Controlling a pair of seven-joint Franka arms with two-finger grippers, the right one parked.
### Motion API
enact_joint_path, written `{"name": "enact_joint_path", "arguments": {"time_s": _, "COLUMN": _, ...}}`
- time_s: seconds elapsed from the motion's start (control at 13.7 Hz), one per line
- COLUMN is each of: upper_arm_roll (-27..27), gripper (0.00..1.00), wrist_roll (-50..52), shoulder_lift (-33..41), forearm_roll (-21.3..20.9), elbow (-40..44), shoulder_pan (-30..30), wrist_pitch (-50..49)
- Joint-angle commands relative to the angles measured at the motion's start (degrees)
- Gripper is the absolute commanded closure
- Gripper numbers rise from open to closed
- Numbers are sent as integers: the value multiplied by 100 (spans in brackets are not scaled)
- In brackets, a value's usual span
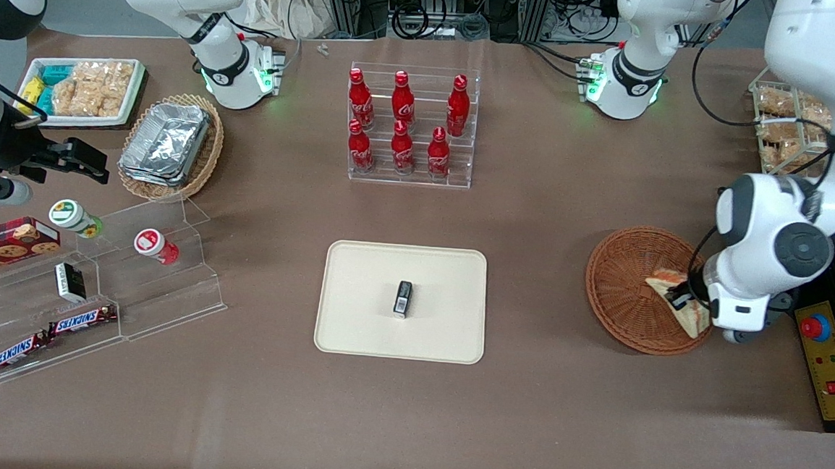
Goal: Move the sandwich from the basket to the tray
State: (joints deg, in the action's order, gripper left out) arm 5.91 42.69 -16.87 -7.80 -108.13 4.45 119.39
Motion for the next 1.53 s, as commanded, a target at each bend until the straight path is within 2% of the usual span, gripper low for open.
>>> {"name": "enact_joint_path", "arguments": {"time_s": 0.0, "upper_arm_roll": 243, "gripper": 100, "wrist_roll": -182, "shoulder_lift": 62, "forearm_roll": -46, "elbow": 1359, "shoulder_pan": -154, "wrist_pitch": -1676}}
{"name": "enact_joint_path", "arguments": {"time_s": 0.07, "upper_arm_roll": 418, "gripper": 100, "wrist_roll": -217, "shoulder_lift": -26, "forearm_roll": -46, "elbow": 1887, "shoulder_pan": -172, "wrist_pitch": -2222}}
{"name": "enact_joint_path", "arguments": {"time_s": 0.22, "upper_arm_roll": 831, "gripper": 100, "wrist_roll": -418, "shoulder_lift": -202, "forearm_roll": -46, "elbow": 2505, "shoulder_pan": -172, "wrist_pitch": -2648}}
{"name": "enact_joint_path", "arguments": {"time_s": 0.36, "upper_arm_roll": 1235, "gripper": 100, "wrist_roll": -708, "shoulder_lift": -307, "forearm_roll": -37, "elbow": 2542, "shoulder_pan": -181, "wrist_pitch": -2597}}
{"name": "enact_joint_path", "arguments": {"time_s": 0.58, "upper_arm_roll": 1791, "gripper": 100, "wrist_roll": -613, "shoulder_lift": -1043, "forearm_roll": -64, "elbow": 2989, "shoulder_pan": -495, "wrist_pitch": -2369}}
{"name": "enact_joint_path", "arguments": {"time_s": 0.8, "upper_arm_roll": 1774, "gripper": 100, "wrist_roll": -333, "shoulder_lift": -1730, "forearm_roll": -99, "elbow": 3289, "shoulder_pan": -1330, "wrist_pitch": -1729}}
{"name": "enact_joint_path", "arguments": {"time_s": 1.02, "upper_arm_roll": 1765, "gripper": 100, "wrist_roll": -287, "shoulder_lift": -2336, "forearm_roll": -108, "elbow": 3298, "shoulder_pan": -1789, "wrist_pitch": -788}}
{"name": "enact_joint_path", "arguments": {"time_s": 1.09, "upper_arm_roll": 1756, "gripper": 100, "wrist_roll": -296, "shoulder_lift": -2503, "forearm_roll": -177, "elbow": 3298, "shoulder_pan": -1885, "wrist_pitch": -594}}
{"name": "enact_joint_path", "arguments": {"time_s": 1.24, "upper_arm_roll": 1765, "gripper": 100, "wrist_roll": -235, "shoulder_lift": -2846, "forearm_roll": -746, "elbow": 3289, "shoulder_pan": -2096, "wrist_pitch": -391}}
{"name": "enact_joint_path", "arguments": {"time_s": 1.46, "upper_arm_roll": 1756, "gripper": 100, "wrist_roll": 55, "shoulder_lift": -3199, "forearm_roll": -863, "elbow": 3281, "shoulder_pan": -2203, "wrist_pitch": -13}}
